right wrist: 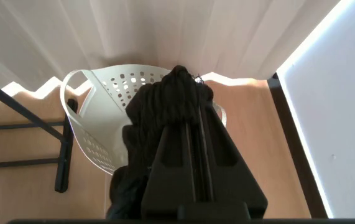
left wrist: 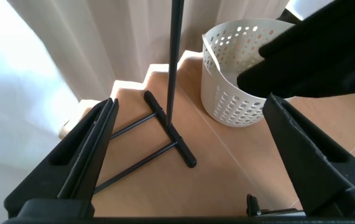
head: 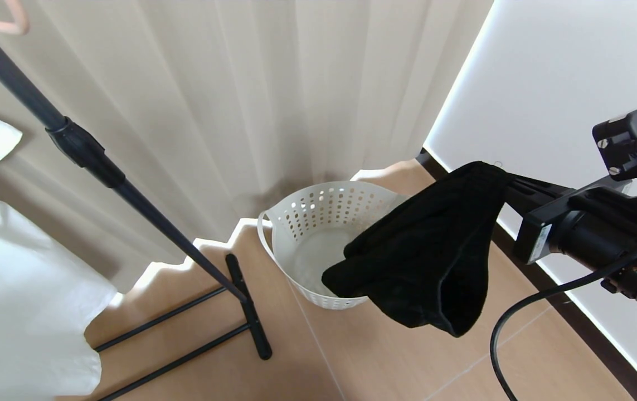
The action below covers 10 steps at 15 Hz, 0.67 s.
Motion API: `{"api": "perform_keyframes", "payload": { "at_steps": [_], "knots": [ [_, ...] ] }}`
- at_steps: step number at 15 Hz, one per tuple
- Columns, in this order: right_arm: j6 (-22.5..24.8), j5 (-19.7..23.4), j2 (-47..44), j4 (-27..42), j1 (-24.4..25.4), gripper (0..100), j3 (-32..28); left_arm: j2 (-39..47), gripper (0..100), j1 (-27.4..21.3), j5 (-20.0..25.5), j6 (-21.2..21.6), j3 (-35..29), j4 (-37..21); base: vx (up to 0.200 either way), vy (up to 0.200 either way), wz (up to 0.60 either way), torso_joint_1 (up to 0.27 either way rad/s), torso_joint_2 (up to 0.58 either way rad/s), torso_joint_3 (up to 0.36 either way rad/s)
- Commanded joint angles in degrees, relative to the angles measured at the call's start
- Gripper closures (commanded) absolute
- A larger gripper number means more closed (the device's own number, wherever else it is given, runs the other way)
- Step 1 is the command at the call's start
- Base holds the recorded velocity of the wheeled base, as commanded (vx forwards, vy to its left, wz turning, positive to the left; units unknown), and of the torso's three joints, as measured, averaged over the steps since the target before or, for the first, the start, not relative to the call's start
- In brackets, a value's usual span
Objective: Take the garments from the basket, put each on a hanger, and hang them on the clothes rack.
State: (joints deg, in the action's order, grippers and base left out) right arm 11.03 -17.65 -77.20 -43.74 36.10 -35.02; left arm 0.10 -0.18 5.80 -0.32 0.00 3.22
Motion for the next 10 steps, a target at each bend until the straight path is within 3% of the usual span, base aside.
{"api": "perform_keyframes", "payload": {
  "at_steps": [1, 10],
  "knots": [
    [0.04, -0.01, 0.74, -0.12, 0.03, 100, 0.31, 0.08, 0, 0.01, 0.00, -0.03, 0.00, 0.03, 0.000, 0.000, 0.00, 0.007, 0.01, 0.100],
    [-0.22, 2.10, 0.83, -0.21, -0.94, 100, 0.83, 0.08, 0, 0.01, 0.00, -0.03, 0.00, 0.03, 0.000, 0.000, 0.00, 0.000, 0.00, 0.183]
  ]
}}
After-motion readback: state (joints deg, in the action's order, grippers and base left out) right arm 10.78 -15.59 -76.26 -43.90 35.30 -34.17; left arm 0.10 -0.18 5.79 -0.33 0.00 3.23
